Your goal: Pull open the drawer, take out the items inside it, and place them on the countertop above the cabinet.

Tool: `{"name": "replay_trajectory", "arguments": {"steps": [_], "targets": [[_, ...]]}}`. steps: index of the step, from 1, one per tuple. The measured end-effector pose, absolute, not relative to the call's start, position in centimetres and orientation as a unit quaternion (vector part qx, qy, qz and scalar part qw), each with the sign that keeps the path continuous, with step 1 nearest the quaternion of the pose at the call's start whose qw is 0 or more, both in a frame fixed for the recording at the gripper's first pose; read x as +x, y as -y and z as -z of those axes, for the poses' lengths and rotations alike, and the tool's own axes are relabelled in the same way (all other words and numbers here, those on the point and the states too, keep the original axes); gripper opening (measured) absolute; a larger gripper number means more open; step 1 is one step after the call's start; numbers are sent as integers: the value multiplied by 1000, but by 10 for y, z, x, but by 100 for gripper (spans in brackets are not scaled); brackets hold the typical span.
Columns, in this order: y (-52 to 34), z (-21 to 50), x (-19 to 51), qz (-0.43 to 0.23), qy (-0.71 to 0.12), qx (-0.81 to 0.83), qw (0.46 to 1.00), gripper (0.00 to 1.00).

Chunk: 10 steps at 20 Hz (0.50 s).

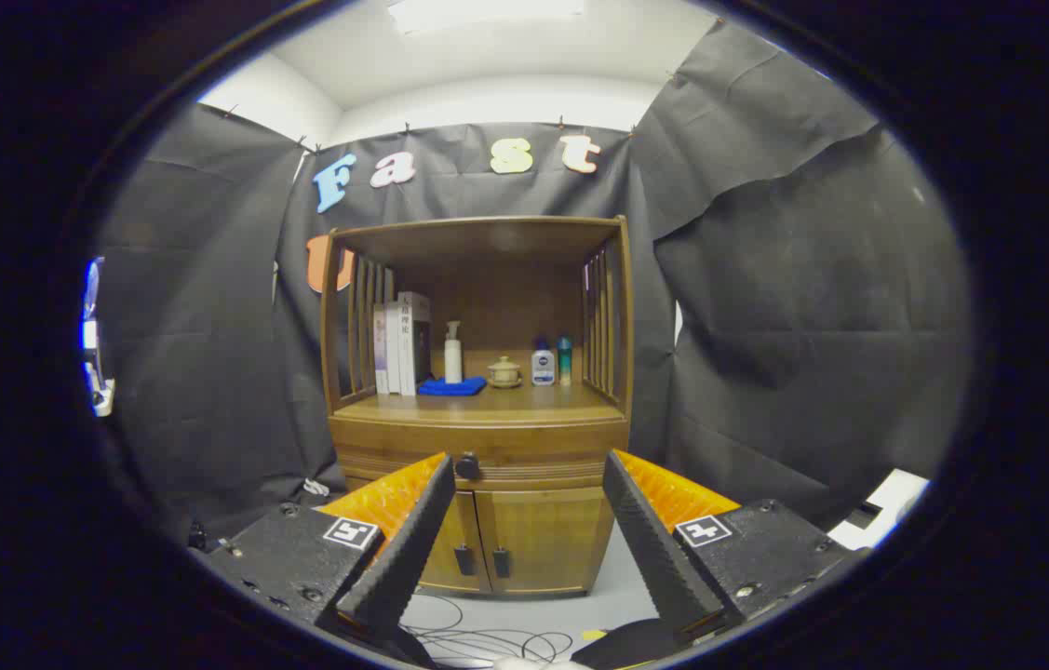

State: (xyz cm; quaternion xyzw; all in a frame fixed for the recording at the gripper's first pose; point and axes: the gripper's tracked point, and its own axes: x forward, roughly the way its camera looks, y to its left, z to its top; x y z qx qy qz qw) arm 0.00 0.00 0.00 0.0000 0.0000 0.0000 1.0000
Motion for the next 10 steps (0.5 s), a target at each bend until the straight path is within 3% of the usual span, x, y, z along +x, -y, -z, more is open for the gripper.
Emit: {"name": "replay_trajectory", "arguments": {"steps": [10], "targets": [[-2,2,1,-3,-6,2,1000,100]]}}
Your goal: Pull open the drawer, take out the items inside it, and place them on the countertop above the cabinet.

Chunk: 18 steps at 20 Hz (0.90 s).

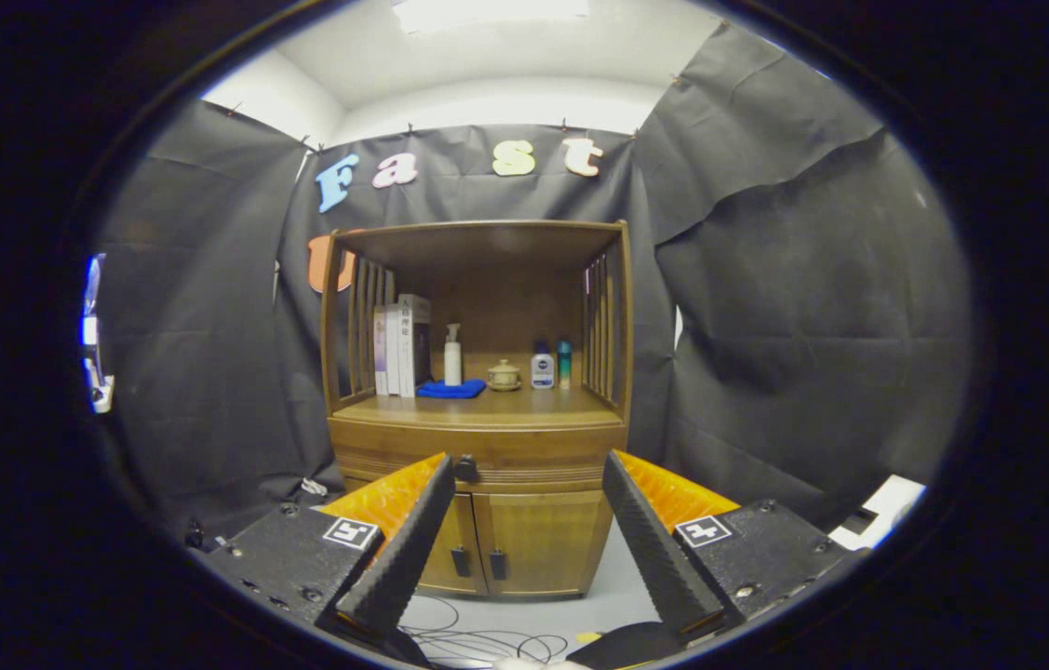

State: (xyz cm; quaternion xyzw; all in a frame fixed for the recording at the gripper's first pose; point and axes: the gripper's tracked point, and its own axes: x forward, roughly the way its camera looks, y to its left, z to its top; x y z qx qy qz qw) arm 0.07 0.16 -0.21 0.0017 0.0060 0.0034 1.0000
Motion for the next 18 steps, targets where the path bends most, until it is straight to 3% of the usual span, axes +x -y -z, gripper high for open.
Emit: {"name": "replay_trajectory", "arguments": {"steps": [8,18], "targets": [[-1,-1,14,0,-8,14,1000,100],[-36,7,132,-13,-13,6,1000,100]]}}
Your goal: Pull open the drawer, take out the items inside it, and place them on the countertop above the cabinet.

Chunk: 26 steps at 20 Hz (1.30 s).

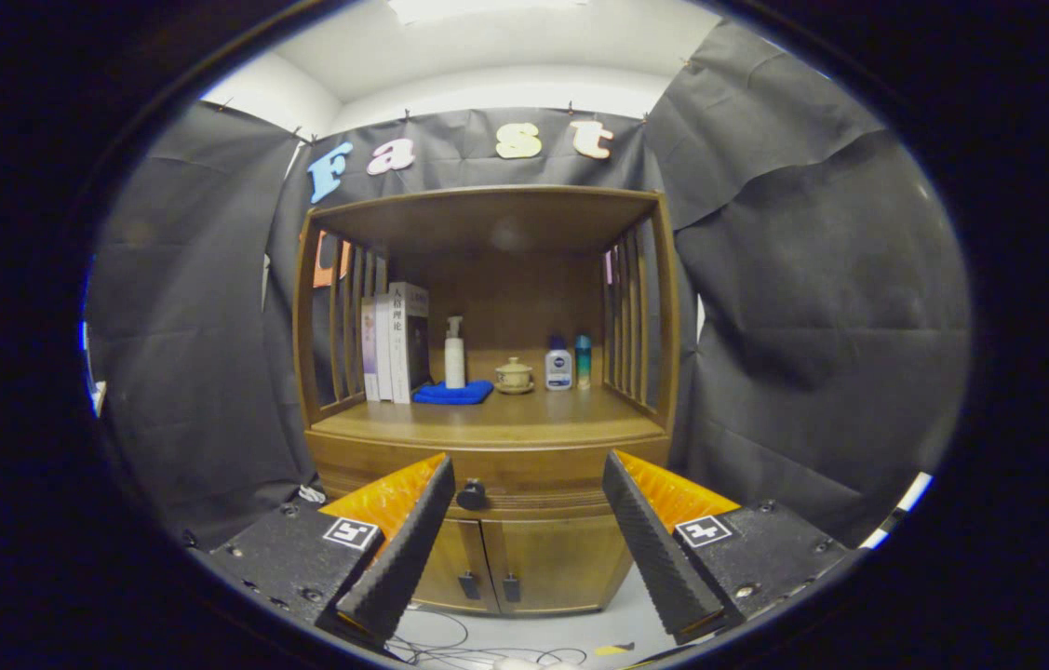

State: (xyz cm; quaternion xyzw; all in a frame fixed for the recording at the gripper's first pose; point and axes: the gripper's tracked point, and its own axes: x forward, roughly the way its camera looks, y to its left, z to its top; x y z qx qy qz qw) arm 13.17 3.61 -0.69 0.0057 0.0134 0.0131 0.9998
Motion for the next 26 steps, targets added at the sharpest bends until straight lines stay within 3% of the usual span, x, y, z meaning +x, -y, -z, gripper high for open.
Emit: {"name": "replay_trajectory", "arguments": {"steps": [17,20,26], "targets": [[-102,124,301,-28,-58,-28,998,100],[-103,137,313,-27,-68,-31,997,93],[-100,154,332,-22,-90,-7,996,61]]}}
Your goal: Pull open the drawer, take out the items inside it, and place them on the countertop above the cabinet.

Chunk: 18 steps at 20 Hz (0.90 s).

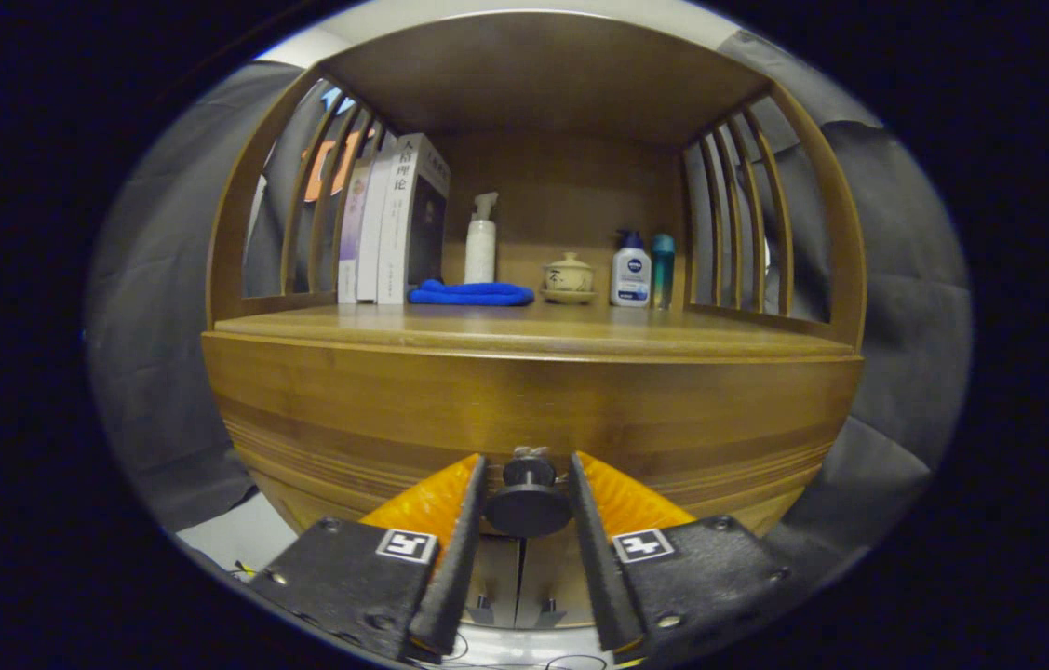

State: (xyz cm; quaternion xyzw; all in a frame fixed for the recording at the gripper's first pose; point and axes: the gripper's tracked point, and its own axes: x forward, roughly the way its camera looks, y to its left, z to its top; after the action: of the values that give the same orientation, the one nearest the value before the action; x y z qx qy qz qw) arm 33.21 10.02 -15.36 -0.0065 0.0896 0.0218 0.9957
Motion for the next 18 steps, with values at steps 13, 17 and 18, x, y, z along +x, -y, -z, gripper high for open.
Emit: {"name": "replay_trajectory", "arguments": {"steps": [13,17,18], "targets": [[-96,157,289,-22,-108,-11,994,34],[-94,159,255,-24,-101,-22,994,34],[-93,159,245,-25,-99,-23,994,34]]}}
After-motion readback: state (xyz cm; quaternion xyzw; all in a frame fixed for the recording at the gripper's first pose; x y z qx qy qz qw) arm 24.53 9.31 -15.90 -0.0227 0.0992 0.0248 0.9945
